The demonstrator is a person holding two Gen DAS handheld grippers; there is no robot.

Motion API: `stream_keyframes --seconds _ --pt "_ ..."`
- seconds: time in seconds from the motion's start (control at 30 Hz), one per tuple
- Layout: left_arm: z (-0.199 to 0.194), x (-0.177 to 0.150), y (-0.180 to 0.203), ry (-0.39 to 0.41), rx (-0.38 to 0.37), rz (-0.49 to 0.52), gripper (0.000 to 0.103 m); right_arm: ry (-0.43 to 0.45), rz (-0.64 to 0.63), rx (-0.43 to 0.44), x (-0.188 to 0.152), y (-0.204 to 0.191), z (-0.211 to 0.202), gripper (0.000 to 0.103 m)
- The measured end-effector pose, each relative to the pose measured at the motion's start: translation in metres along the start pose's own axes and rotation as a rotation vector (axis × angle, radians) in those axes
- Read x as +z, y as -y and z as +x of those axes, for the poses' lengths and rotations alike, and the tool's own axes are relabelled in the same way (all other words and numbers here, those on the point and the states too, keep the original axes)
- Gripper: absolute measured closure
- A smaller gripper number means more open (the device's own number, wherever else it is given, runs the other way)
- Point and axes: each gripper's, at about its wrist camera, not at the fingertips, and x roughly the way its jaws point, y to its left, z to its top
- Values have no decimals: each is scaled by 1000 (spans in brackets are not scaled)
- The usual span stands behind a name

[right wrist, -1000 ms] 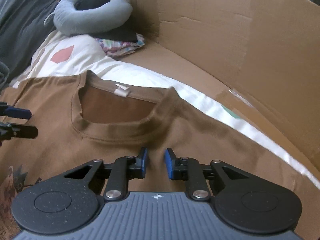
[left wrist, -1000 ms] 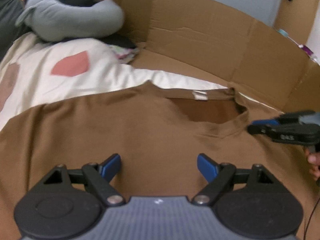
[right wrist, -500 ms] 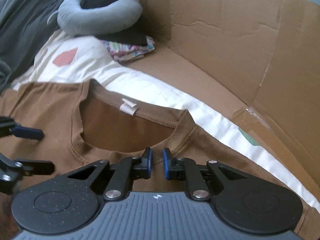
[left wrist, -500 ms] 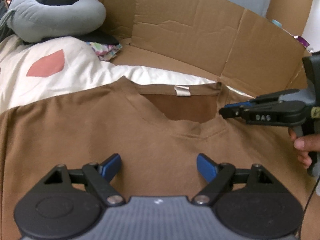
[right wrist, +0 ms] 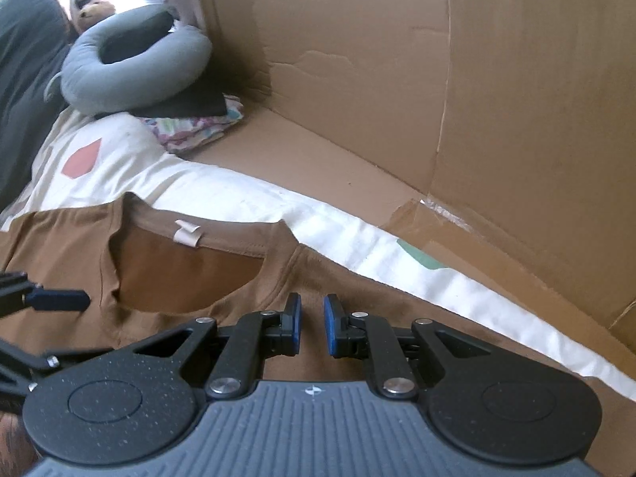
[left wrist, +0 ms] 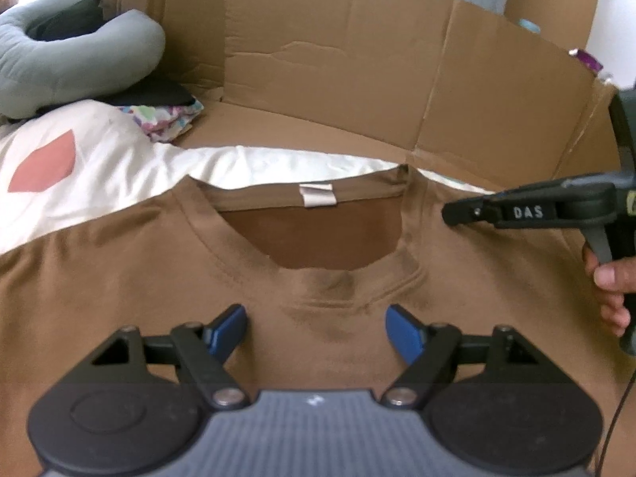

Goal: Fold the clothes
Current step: 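Move both open tools over the shirt collar and shoulders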

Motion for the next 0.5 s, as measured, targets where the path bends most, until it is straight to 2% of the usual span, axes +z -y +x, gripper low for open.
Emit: stream_keyframes --seconds 0.23,0.33,0.43,0.5 --pt "9 5 0 -5 37 -5 23 -31 51 -53 10 1 20 87" --pt "7 6 -3 -7 48 -21 28 -44 72 -69 13 2 26 87" --pt "1 7 -9 -3 44 -79 32 -16 120 -48 17 12 19 87" --pt "-7 7 -12 4 32 -86 32 8 154 -35 19 20 10 84"
